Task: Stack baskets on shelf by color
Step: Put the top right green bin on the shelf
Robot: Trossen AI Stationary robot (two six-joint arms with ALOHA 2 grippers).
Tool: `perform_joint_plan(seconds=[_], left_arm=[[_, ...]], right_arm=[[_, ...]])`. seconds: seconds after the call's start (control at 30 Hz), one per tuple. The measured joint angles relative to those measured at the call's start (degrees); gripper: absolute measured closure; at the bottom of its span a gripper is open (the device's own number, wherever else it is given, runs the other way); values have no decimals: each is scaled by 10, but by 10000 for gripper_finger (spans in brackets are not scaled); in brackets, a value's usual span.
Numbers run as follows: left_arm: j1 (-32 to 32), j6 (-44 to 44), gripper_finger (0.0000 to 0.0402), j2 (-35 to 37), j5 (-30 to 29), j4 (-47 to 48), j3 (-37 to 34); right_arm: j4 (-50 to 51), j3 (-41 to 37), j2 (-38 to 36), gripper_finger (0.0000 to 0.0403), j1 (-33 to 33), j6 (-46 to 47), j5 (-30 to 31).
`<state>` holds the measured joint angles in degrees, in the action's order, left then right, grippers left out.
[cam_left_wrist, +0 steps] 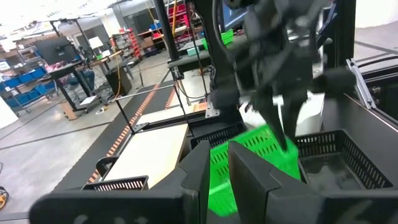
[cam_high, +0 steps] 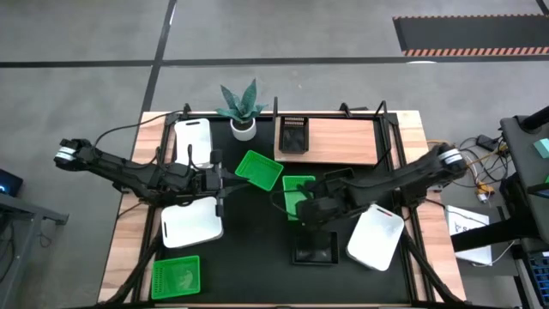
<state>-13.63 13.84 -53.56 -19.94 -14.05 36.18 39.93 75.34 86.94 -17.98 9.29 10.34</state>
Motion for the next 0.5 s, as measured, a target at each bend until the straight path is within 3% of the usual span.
perform_joint_plan(seconds=[0.27, 0.5], left_arm=[[0, 0, 360, 0, 0, 0, 0], [0, 0, 360, 0, 0, -1, 0]], right_arm=[[63, 0, -82, 392, 16, -122, 60], [117, -8, -125, 392, 89, -161, 94]])
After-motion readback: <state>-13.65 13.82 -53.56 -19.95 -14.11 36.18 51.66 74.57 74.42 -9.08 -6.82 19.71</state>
